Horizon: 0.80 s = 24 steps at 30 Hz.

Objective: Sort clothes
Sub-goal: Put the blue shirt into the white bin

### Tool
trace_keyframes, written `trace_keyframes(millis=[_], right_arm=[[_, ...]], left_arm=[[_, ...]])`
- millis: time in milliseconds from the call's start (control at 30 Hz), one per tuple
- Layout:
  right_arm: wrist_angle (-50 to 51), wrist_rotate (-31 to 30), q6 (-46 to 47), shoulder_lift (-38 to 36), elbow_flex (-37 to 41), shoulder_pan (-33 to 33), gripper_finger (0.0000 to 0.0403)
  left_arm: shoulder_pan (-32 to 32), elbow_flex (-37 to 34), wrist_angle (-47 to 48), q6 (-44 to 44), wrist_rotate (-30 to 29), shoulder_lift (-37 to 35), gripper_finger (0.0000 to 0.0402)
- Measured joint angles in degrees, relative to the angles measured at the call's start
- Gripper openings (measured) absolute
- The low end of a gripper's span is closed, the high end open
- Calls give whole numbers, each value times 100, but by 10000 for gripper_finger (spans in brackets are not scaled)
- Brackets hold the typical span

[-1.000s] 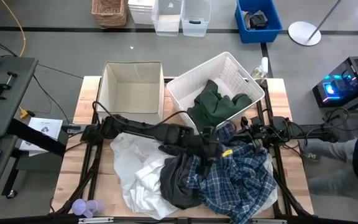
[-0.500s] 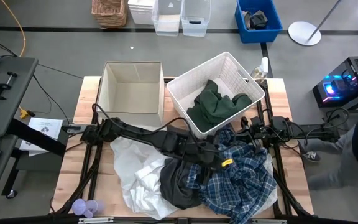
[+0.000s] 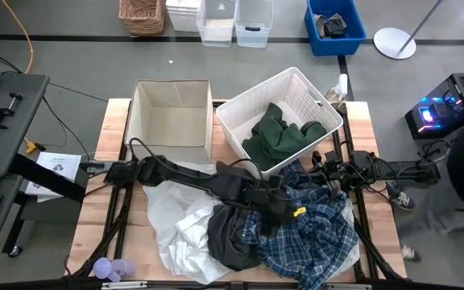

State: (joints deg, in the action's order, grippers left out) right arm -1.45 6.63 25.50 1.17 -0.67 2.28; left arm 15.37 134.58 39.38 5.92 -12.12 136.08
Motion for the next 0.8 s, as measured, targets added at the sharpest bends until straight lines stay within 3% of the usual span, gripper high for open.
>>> trace_keyframes(millis=[567,667,800], right_arm=[[1,0,0,37,-1,-1,0],[0,-2,1,37,-1,-2,0],[2,-2,1,33,0,-1,0]], left_arm=[[5,4,472,-364,-61,774,237],[43,4,578,-286,-107,880,182],[62,2,529,-358,229,897,31]])
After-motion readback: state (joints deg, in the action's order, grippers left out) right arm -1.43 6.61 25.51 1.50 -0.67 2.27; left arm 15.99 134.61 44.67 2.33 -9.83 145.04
